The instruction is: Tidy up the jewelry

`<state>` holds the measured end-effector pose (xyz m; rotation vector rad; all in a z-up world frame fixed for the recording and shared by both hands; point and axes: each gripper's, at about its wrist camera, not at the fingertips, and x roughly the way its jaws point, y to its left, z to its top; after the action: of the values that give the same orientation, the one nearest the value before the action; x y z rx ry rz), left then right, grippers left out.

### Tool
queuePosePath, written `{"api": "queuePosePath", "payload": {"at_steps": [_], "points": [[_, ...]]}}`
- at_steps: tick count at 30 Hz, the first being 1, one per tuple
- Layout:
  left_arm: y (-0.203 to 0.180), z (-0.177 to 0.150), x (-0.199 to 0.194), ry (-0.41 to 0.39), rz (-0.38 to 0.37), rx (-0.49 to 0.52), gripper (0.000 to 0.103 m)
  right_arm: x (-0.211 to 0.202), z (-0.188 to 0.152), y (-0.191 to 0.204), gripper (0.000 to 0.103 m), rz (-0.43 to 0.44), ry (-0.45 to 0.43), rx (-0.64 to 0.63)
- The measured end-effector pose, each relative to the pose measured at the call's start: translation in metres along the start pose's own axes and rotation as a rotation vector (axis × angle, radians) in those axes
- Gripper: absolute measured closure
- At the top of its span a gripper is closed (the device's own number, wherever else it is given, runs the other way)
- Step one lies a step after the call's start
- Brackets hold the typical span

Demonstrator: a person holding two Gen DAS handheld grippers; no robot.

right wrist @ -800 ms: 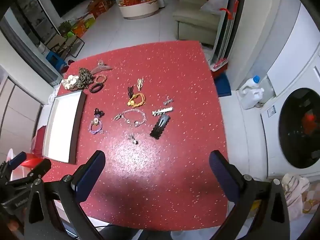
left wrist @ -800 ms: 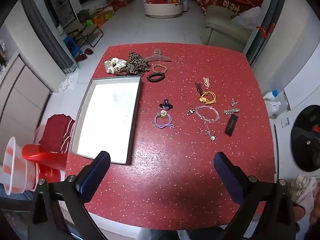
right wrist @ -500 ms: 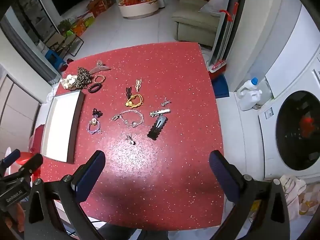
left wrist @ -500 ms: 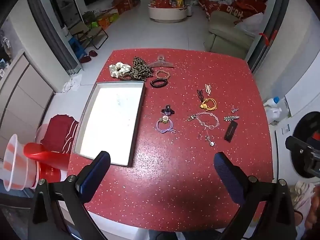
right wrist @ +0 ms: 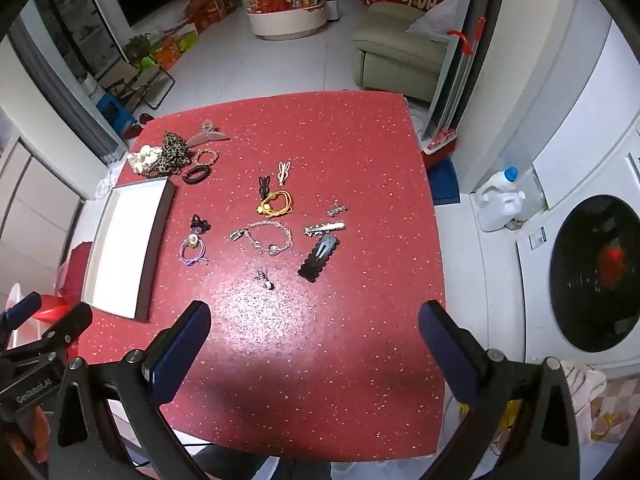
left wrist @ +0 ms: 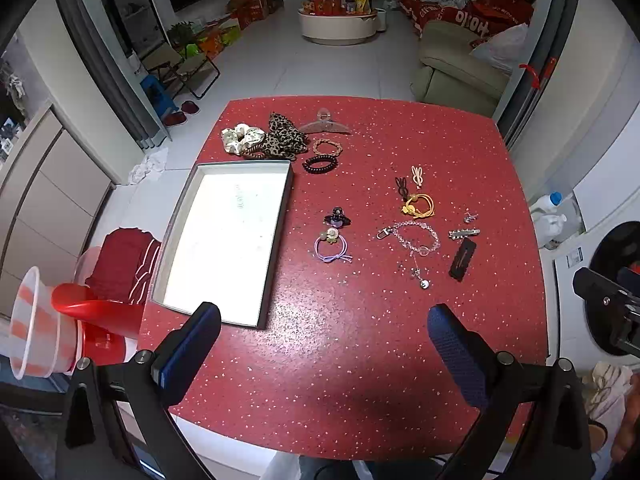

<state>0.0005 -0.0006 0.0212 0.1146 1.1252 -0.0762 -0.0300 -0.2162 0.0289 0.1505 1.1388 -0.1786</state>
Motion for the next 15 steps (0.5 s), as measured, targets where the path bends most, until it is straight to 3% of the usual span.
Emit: {"api": "queuePosePath", "payload": {"at_steps": [15], "points": [[0.0023, -0.0021, -0.0018, -0.006, 0.001, -0.001, 0.000, -0.0024, -0.0003, 0.0022, 0.000, 0.000, -0.007, -0.014]]}}
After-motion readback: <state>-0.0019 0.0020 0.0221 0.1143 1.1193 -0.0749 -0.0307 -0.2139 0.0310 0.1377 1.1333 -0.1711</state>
